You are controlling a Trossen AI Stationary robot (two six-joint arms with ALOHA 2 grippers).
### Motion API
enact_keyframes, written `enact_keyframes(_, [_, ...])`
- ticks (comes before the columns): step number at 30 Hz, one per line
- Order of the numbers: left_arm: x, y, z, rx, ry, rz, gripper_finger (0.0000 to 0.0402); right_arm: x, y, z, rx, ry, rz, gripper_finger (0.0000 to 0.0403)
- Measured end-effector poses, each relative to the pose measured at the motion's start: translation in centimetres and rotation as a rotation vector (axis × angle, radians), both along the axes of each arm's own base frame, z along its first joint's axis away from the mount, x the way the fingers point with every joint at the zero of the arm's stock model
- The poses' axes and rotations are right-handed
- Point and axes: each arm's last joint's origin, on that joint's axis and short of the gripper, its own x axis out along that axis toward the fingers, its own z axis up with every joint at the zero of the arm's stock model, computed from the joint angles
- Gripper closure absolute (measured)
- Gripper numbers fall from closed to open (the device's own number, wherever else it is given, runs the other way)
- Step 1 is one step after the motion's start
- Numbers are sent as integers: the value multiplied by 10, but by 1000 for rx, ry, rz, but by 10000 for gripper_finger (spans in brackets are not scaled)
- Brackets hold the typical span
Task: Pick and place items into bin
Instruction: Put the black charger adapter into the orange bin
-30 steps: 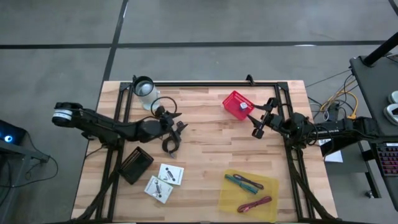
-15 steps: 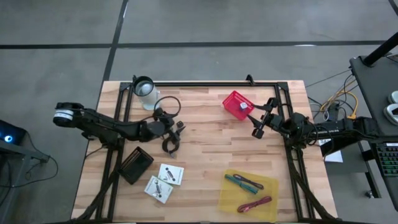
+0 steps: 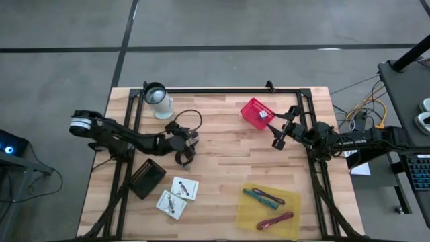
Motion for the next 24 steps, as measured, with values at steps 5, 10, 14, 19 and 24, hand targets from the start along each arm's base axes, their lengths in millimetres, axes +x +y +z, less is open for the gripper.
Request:
enact_keyframes(5, [1,2,-9,38,32,46,66,0,0,0,2,1,1,199])
enact_keyframes(10, [4,2,-14,37,33,45,66,0,0,0,3,2,1,199])
enact_keyframes(14, [5,3,-17,36,39,51,66,0,0,0,3,3,1,199])
enact_keyframes(19, [6,8,-17,35,22,72,66,0,0,0,3,3,1,199])
enact_keyframes(24, [8,15,-17,-4,1,60,66,0,0,0,3,3,1,199])
